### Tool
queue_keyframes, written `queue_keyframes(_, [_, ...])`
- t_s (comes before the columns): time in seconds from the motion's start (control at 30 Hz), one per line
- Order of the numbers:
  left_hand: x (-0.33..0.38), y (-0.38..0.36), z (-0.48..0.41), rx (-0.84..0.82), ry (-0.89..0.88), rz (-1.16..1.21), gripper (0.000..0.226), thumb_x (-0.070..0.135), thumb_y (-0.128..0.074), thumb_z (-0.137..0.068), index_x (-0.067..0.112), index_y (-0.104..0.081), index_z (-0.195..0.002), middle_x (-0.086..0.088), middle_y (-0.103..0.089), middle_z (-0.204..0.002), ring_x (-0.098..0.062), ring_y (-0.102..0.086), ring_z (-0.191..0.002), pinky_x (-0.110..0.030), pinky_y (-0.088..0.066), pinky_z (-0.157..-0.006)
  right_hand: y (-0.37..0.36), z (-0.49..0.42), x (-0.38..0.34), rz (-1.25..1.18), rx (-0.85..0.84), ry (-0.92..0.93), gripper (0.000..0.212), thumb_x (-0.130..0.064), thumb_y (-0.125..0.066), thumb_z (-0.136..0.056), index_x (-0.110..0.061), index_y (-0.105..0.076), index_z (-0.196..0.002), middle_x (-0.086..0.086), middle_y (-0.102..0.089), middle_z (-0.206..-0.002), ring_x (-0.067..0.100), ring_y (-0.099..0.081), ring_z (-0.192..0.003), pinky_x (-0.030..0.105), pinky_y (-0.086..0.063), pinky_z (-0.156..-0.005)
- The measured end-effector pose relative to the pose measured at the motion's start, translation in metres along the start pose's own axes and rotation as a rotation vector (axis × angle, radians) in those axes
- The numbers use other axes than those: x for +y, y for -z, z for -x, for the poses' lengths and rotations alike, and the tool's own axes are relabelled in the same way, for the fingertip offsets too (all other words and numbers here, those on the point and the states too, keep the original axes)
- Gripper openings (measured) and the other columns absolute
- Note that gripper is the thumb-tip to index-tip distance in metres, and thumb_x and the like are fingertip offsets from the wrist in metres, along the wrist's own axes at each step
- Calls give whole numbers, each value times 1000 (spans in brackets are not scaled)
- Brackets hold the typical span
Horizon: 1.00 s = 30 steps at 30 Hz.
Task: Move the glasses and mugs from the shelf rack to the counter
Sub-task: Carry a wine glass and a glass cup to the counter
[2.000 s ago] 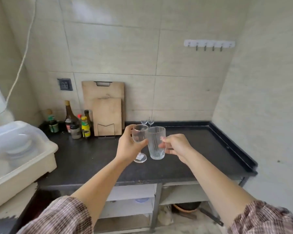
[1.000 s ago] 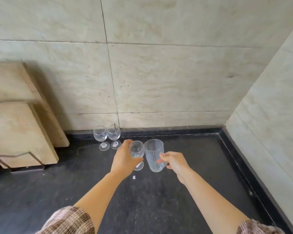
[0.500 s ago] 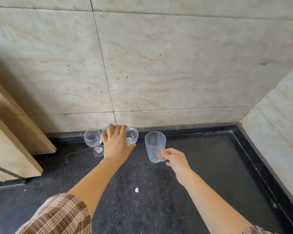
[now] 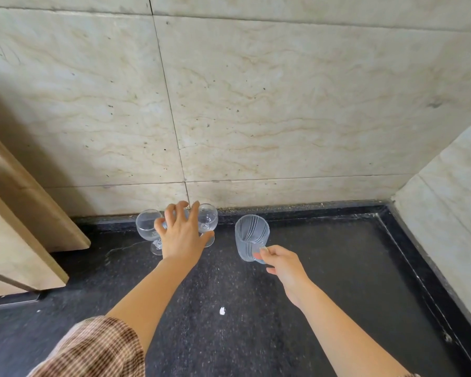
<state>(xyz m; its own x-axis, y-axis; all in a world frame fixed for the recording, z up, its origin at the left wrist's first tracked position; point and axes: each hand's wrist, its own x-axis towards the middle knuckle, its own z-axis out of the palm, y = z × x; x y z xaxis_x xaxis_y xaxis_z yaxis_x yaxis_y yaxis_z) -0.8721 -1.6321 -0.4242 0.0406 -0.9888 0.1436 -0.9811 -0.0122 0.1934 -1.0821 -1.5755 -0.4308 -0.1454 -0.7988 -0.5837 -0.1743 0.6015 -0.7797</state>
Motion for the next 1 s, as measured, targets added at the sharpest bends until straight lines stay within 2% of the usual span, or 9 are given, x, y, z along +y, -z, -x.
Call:
queue_keyframes(0.13, [-3,0,0,-39,-2,-25,82,57,-59,-83,25,-23,-149,-5,-29,-149,-29,-16,-136,-48,-18,-102,0,4,6,30,-86,17,18,-27,-54,-98,-18,-68,-89,-6,-65,-113,16,-57,-112,32,-41,-102])
queue_keyframes(0.27, [-11,5,0,-117,-52,-31,86,61,-55,-84,29,-13,-152,-3,-20,-155,-28,-13,-141,-50,-19,-106,-9,14,8,25,-198,33,20,-24,-55,-97,-12,-71,-93,-2,-67,-113,11,-59,-111,27,-39,-102])
queue_keyframes(0.43, [-39,22,8,-43,-83,76,71,54,-53,-88,28,-27,-149,-4,-25,-155,-28,-16,-142,-53,-17,-107,-38,26,10,78,-332,33,20,-24,-56,-95,-17,-72,-85,1,-70,-115,14,-59,-116,31,-38,-109])
queue_keyframes(0.57, [-75,38,12,39,111,232,52,31,-45,-97,25,-32,-148,-7,-33,-150,-31,-26,-136,-52,-27,-105,-67,35,8,176,-438,34,18,-26,-59,-93,-16,-73,-86,-2,-71,-112,13,-59,-114,35,-38,-110])
queue_keyframes(0.63, [-93,42,10,18,195,376,50,29,-44,-98,23,-35,-148,-10,-43,-143,-33,-39,-127,-48,-38,-99,-86,40,6,220,-459,27,19,-29,-61,-91,-15,-74,-93,-4,-70,-111,11,-59,-111,35,-41,-105])
queue_keyframes(0.73, [-110,45,1,-104,354,673,49,32,-46,-99,21,-39,-146,-8,-58,-132,-19,-55,-104,-31,-42,-82,-119,48,3,210,-460,-13,23,-32,-65,-86,-14,-73,-99,-4,-69,-111,10,-59,-109,31,-42,-101])
queue_keyframes(0.8, [-117,46,-2,-148,443,807,48,34,-51,-96,23,-45,-143,-6,-62,-128,-17,-57,-103,-31,-44,-85,-141,53,0,174,-408,-53,24,-30,-69,-85,-13,-73,-101,-1,-69,-106,6,-60,-99,25,-42,-90])
queue_keyframes(0.9, [-126,46,-2,-173,477,854,45,37,-57,-92,23,-55,-135,-6,-66,-122,-24,-61,-111,-41,-48,-99,-168,57,-4,153,-305,-120,29,-30,-70,-85,-8,-71,-104,4,-66,-94,6,-55,-79,18,-38,-65])
queue_keyframes(1.0, [-129,45,-1,-197,473,855,42,37,-60,-91,22,-60,-130,-4,-67,-119,-22,-62,-106,-40,-53,-92,-188,60,-2,51,-282,-154,22,-27,-71,-82,-10,-70,-95,2,-61,-91,12,-56,-83,21,-39,-67])
